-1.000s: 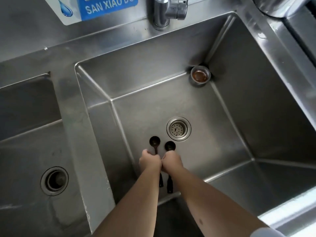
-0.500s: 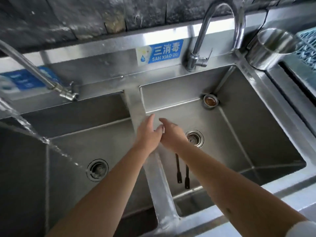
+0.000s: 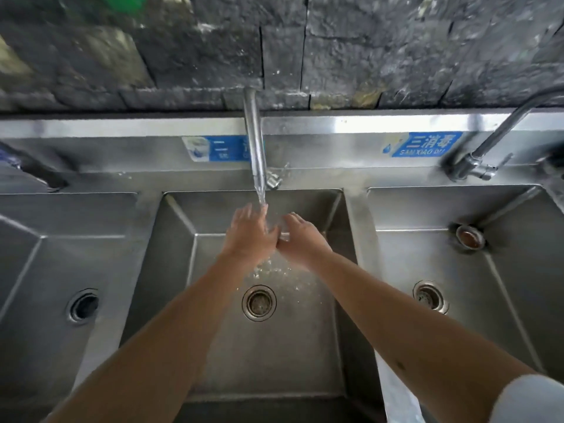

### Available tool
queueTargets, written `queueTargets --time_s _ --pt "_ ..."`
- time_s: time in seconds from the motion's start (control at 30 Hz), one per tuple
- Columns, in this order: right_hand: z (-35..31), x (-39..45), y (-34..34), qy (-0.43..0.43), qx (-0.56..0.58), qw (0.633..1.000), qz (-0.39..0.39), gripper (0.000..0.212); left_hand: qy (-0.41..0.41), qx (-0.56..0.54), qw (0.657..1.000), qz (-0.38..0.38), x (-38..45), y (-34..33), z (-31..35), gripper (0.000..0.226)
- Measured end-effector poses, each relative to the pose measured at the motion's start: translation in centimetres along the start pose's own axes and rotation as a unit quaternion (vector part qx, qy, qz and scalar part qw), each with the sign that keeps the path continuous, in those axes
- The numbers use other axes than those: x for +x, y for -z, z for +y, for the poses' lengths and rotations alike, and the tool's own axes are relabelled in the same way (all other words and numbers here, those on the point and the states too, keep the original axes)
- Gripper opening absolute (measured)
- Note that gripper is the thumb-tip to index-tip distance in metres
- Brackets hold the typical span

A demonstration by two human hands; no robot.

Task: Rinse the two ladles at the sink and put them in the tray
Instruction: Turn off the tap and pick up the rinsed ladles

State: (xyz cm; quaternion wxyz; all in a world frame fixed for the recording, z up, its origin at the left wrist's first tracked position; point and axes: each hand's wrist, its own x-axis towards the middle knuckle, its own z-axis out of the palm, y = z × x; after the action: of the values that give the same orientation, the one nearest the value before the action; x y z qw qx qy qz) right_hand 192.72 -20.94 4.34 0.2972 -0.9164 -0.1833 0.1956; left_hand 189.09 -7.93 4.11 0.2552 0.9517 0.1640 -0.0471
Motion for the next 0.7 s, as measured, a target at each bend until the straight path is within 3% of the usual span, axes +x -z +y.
queueTargets --time_s 0.27,0.4,0.5,0.7 --pt "-2.1 6.0 -2.8 -0.031 -0.045 0.998 -0.020 0.058 -0.027 0.023 0.998 -0.044 3.6 2.4 -3.3 0.065" --pt "-2.5 9.6 -2.9 -0.095 0.003 0.995 0.031 0.074 -0.083 0.069 0.994 -0.032 7.1 3.2 -3.6 0.065" --pt "-2.4 12.3 -2.6 -0.112 0.045 0.992 0.022 0.089 -0.121 0.088 0.988 -0.035 10.2 3.3 -3.2 0.085" --pt "-1.7 15.2 -3.6 -0.093 0.141 0.985 0.047 0.082 -0.137 0.135 0.980 -0.051 14.5 3.1 -3.0 0.091"
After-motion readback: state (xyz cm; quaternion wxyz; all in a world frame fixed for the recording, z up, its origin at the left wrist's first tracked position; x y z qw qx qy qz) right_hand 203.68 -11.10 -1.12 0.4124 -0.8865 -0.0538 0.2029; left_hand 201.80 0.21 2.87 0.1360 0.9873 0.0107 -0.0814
